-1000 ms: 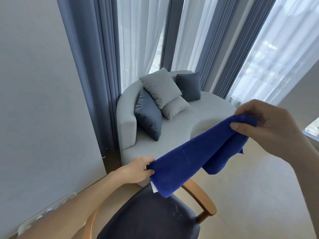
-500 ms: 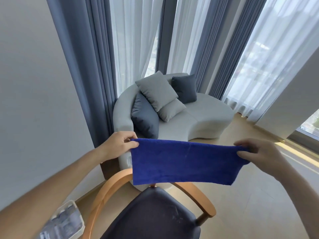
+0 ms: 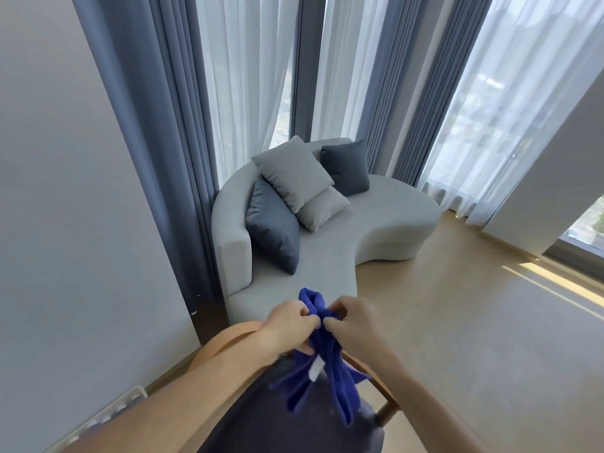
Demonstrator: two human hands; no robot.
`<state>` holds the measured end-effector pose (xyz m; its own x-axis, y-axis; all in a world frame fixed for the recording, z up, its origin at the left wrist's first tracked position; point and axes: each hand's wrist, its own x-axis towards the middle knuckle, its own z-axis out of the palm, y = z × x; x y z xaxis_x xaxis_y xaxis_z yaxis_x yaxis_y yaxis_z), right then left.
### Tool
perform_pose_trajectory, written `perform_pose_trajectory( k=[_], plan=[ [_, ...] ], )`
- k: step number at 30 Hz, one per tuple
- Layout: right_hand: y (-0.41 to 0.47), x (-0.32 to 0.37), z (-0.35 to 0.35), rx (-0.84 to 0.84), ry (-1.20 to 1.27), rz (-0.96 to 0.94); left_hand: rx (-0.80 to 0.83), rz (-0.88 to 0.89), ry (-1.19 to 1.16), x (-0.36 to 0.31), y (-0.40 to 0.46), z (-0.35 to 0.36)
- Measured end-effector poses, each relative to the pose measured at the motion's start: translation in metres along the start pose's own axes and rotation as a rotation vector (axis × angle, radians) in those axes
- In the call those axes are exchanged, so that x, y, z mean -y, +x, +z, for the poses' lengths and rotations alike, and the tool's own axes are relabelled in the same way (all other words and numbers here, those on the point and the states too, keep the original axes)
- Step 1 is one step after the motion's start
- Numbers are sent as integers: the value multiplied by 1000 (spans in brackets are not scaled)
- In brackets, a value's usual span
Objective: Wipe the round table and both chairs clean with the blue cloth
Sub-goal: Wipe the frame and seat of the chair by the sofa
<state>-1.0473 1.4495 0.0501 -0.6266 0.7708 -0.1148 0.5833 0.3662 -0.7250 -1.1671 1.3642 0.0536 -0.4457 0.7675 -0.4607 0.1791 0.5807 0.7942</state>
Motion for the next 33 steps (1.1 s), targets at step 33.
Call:
perform_pose_trajectory(
  k=[33],
  plan=[
    [-20, 0, -71, 13, -37, -284, -60, 680, 731, -6, -8, -46]
  ],
)
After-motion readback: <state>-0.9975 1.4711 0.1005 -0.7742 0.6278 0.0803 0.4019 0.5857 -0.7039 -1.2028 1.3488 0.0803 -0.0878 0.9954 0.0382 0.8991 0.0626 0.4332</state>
